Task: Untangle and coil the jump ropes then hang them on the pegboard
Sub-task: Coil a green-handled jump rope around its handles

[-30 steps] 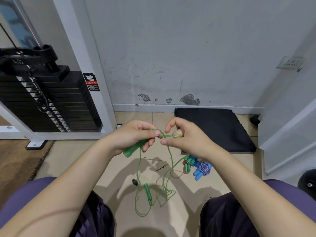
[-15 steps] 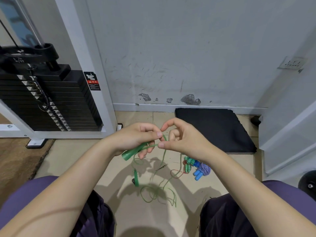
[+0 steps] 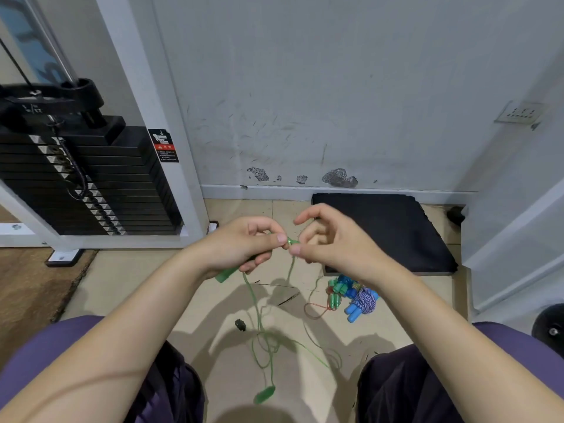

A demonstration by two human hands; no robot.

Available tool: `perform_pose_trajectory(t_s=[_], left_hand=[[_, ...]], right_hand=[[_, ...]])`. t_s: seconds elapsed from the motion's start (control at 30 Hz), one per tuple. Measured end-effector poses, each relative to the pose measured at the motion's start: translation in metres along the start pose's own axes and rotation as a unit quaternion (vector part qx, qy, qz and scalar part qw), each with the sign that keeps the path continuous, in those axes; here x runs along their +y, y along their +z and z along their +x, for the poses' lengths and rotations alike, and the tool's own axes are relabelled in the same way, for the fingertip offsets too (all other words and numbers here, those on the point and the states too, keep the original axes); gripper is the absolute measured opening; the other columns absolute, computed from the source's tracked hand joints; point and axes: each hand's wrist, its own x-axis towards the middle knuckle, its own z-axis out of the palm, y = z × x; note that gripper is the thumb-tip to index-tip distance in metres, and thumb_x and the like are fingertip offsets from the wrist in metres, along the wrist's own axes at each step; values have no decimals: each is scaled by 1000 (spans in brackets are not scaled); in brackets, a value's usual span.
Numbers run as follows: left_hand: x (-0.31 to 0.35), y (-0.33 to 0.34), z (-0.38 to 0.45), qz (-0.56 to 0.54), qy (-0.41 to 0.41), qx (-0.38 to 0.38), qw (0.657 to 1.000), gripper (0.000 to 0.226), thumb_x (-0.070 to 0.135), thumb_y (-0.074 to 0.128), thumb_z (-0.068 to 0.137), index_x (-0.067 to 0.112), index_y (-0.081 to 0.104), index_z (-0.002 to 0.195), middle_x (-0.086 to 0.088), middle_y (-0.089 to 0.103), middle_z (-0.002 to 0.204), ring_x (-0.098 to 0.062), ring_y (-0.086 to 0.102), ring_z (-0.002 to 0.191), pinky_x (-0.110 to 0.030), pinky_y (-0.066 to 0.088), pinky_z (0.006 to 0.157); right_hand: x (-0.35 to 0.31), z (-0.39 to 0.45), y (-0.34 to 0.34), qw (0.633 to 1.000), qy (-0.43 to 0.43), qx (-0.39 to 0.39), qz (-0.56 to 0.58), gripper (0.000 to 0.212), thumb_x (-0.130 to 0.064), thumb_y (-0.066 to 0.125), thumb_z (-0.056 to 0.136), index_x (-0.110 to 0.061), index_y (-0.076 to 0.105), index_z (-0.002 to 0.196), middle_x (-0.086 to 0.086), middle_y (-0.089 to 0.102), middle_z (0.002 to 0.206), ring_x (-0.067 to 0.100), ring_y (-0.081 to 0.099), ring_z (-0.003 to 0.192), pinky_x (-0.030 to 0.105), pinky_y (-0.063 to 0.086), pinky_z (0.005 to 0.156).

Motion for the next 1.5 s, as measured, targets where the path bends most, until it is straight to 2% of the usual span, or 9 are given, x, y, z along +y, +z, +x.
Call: perform_pose_trajectory(t_s=[0.27, 0.37, 0.5, 0.63, 0.93, 1.07, 1.2, 1.33, 1.5], left_hand=[[2, -9, -3, 9, -1, -11, 1000, 21, 17, 55, 98, -1, 66, 95, -5, 49, 53, -12, 38, 38, -21, 37, 45], [3, -16, -5, 4, 3, 12, 1000, 20, 16, 54, 98, 0, 65, 93, -2, 47, 51, -11, 35, 38, -20, 36, 43], [1, -7, -2, 15, 11, 15, 1000, 19, 18, 56, 98, 3, 65, 92, 0, 46, 52, -12, 35, 40, -21, 34, 44], [0, 5, 0, 10, 10, -16, 1000, 15, 19, 58, 97, 7, 65, 91, -2, 51, 54, -14, 39, 41, -25, 34, 49], [4, -23, -6, 2, -11, 25, 1000, 21, 17, 56, 97, 1, 68, 90, -3, 47, 54, -14, 41, 44, -22, 39, 49], [2, -14, -5, -17, 10, 19, 1000, 20, 19, 56, 96, 3, 65, 88, -2, 45, 55, -14, 39, 41, -21, 37, 46], [3, 3, -3, -17, 20, -13, 1000, 19, 19, 57, 96, 7, 67, 86, -4, 48, 56, -17, 40, 41, -21, 39, 46], [6, -4, -5, -32, 1, -14, 999, 22, 17, 54, 97, 0, 67, 92, -3, 43, 54, -15, 39, 42, -21, 36, 45], [4, -20, -6, -32, 6, 36, 999, 20, 16, 55, 96, 2, 68, 88, -2, 43, 54, -13, 38, 42, -21, 38, 46]], right_hand=[[-1, 4, -8, 990, -19, 105, -94, 6, -16, 72, 87, -17, 66, 86, -8, 31, 44, 11, 24, 43, 21, 28, 45], [0, 4, -18, 983, -30, 163, -77, 4, -15, 66, 91, -16, 66, 88, 2, 35, 53, 14, 29, 50, 22, 30, 51], [0, 2, -7, 997, -20, 74, -28, 22, -15, 74, 85, -21, 56, 95, 6, 52, 74, 18, 42, 61, 28, 37, 55], [-2, 0, 7, 997, -23, 17, -73, 24, -16, 80, 80, -16, 59, 93, -3, 41, 56, 8, 32, 49, 20, 31, 48], [-4, 1, -18, 989, -24, 125, -80, 6, -14, 67, 90, -12, 68, 85, -5, 36, 50, 13, 31, 50, 21, 32, 52], [-5, -1, -12, 999, -11, 51, -4, 15, -12, 74, 85, -12, 60, 92, 1, 58, 70, 16, 51, 60, 30, 43, 62], [-2, -1, 4, 999, -24, 4, -44, 23, -17, 81, 79, -14, 62, 91, -5, 40, 53, 12, 36, 53, 29, 34, 57], [-1, 2, -3, 995, -45, 65, -64, 6, -14, 72, 87, -11, 68, 85, -7, 28, 47, 13, 24, 48, 24, 25, 49], [-3, 2, -20, 985, -34, 168, 28, 6, -6, 63, 92, -10, 59, 90, 5, 53, 66, 16, 50, 57, 27, 43, 61]])
